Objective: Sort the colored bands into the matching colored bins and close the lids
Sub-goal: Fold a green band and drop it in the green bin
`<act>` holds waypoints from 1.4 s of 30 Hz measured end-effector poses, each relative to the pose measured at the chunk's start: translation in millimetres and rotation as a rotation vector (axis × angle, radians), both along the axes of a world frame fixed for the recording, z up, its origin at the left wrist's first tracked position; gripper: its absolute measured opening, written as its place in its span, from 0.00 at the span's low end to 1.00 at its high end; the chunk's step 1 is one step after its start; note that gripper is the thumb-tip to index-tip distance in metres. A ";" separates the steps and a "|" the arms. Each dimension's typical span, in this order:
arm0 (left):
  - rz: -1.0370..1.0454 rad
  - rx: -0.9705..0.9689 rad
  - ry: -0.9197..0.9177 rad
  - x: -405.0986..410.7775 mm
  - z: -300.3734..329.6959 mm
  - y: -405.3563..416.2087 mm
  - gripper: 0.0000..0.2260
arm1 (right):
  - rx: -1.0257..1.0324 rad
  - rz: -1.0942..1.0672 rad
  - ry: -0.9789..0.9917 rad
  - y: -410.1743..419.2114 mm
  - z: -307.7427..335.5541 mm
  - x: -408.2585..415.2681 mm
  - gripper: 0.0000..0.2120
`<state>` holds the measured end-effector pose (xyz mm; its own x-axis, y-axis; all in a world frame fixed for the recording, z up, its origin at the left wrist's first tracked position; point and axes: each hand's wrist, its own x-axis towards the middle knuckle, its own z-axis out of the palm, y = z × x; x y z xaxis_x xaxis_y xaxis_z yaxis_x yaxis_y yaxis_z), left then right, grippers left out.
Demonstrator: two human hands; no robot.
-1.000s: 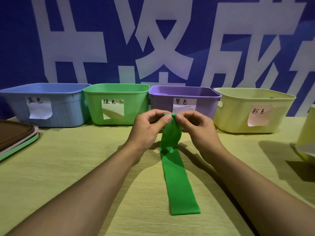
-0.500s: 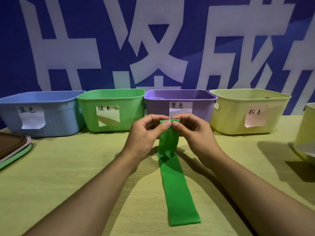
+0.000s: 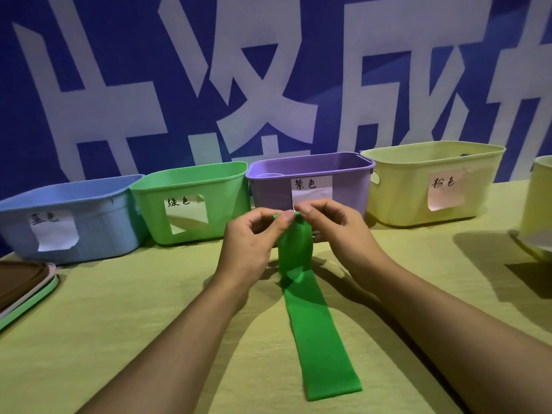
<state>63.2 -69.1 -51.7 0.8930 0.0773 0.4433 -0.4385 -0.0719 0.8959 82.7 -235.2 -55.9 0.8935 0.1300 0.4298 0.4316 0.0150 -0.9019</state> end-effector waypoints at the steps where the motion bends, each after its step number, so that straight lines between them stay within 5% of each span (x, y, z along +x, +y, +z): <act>1: -0.002 -0.001 0.004 0.9 -1.0 0.1 0.03 | -0.011 -0.023 0.010 0.8 0.0 -0.4 0.15; 5: -0.003 0.006 -0.011 2.2 -3.0 0.1 0.02 | -0.057 -0.084 0.006 2.3 -1.4 -0.3 0.19; 26: -0.042 -0.039 0.043 0.5 -3.1 -1.1 0.06 | -0.028 0.005 -0.036 1.1 -8.0 6.7 0.06; 31: -0.023 -0.046 0.177 1.3 -4.3 -3.6 0.16 | -0.048 0.004 -0.027 2.0 -9.1 8.7 0.07; 42: 0.020 0.015 0.099 2.7 -4.4 -1.7 0.07 | -0.018 0.020 -0.011 2.3 -7.5 6.2 0.06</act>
